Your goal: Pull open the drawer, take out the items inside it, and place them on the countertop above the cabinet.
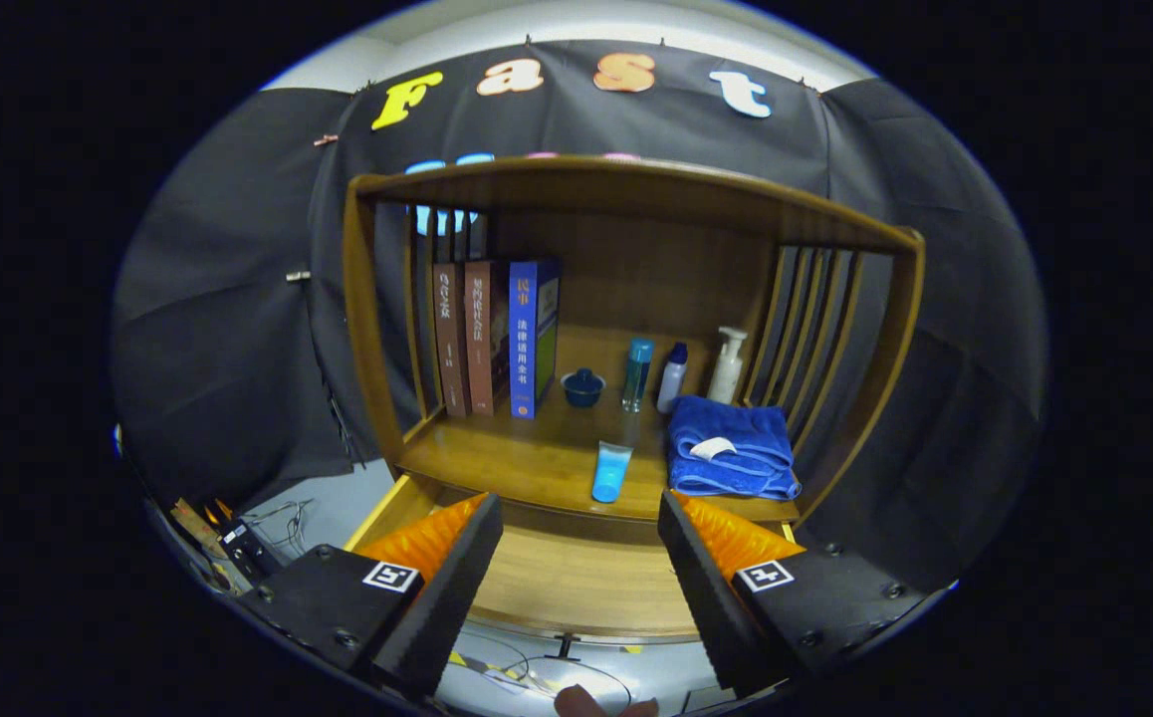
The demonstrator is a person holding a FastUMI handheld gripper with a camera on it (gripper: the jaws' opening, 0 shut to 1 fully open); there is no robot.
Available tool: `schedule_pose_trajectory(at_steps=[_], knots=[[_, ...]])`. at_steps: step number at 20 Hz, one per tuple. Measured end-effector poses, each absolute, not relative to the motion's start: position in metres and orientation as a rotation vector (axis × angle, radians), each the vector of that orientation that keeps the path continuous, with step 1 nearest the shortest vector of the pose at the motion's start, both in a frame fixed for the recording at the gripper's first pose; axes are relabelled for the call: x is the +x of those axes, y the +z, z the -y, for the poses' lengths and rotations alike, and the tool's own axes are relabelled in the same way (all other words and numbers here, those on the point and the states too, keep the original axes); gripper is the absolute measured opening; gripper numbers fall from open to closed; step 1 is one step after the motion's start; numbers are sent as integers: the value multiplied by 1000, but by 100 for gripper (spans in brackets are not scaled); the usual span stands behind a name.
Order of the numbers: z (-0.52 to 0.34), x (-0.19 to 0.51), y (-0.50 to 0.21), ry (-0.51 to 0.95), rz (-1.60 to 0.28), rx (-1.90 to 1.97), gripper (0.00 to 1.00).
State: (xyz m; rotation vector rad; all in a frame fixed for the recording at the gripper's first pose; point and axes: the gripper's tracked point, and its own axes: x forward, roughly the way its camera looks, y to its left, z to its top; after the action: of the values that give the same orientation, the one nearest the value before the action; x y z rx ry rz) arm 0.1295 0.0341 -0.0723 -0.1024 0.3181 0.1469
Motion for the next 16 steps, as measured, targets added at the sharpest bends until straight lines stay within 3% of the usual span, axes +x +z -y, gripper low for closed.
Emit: schedule_pose_trajectory(at_steps=[10,16], knots=[[-18,61,-124,68,-100,-37,99],[-6,55,-208,40,-131,-12,99]])
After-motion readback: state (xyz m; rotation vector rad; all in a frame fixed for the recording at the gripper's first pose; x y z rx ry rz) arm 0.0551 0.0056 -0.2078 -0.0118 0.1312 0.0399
